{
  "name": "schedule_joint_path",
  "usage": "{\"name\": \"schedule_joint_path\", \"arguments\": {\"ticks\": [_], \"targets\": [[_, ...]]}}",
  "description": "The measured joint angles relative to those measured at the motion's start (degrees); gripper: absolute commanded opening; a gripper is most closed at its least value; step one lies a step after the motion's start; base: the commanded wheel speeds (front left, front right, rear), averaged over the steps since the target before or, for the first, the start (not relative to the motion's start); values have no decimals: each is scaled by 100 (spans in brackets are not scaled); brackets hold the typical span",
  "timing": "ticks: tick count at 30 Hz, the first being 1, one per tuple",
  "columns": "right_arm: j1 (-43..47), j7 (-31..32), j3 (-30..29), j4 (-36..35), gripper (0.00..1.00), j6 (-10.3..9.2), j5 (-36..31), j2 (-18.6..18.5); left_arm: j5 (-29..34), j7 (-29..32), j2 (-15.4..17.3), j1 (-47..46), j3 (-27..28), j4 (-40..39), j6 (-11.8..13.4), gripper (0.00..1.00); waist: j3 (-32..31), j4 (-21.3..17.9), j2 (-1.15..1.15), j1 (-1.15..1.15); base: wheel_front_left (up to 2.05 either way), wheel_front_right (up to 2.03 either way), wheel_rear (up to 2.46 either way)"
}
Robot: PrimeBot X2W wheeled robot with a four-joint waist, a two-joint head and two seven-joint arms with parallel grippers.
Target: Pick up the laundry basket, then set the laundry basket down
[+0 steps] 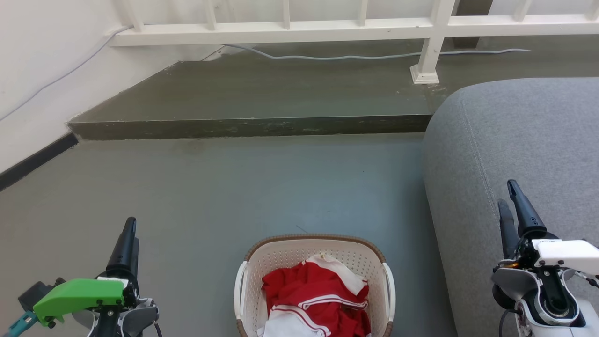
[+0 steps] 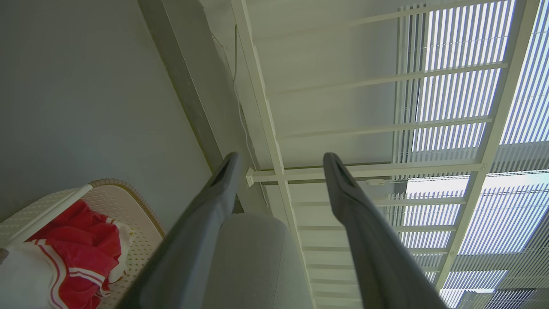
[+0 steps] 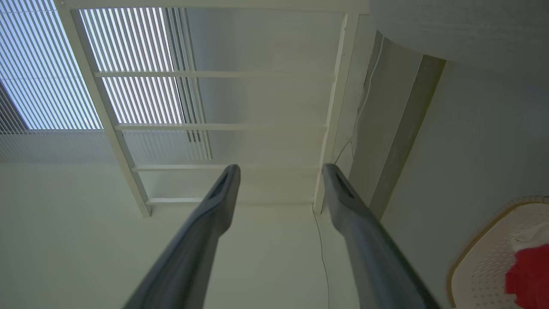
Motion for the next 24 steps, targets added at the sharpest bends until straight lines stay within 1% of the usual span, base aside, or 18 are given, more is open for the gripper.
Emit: {"name": "schedule_joint_path", "arguments": {"ticks": [7,12,20,24], "targets": [[-2,-207,245,-151,100,0,-397,-138,425,-146,100,-8,-123,-78,0,100,13,-12,0,0,0,0,0],[-5,-337,431,-208,100,0,-728,-247,850,-240,165,-10,-224,-89,0,100,21,-23,0,0,0,0,0],[-13,-509,664,-212,100,2,-1419,-480,1835,-410,244,-16,-233,-155,22,100,32,-36,0,0,0,0,0],[-19,-602,789,-214,100,3,-1848,-592,2293,-472,297,-18,-334,-200,59,100,38,-43,0,0,0,0,0]]}}
